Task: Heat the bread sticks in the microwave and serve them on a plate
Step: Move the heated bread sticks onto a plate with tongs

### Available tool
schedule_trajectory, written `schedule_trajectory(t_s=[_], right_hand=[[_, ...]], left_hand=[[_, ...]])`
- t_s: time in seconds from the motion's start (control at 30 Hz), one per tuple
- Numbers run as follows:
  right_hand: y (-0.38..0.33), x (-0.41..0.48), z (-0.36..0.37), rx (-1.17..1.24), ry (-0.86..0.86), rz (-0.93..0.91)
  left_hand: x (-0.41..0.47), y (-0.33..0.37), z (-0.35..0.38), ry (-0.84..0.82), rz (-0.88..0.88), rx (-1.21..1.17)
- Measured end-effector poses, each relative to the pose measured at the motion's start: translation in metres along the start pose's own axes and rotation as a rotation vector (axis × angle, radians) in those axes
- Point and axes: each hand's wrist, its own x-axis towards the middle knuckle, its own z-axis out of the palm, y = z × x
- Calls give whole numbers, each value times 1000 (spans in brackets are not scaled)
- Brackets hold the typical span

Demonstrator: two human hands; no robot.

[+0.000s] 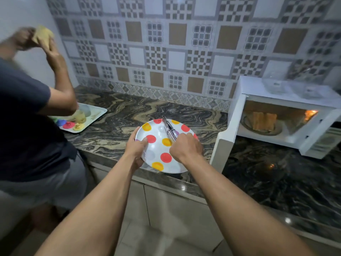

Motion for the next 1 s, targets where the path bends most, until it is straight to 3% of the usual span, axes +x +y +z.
schedule_trajectory(t_s=[0.33,0.6,1.0], right_hand=[[4,-70,-17,12,105,22],[15,-132,-37,30,132,118],[66,-209,-60,-14,226,269]], left_hand=[[-61,0,-13,-60,5,-29],[-112,-6,-28,-114,-87,-25],[-195,-18,11,-292,-143,-30]])
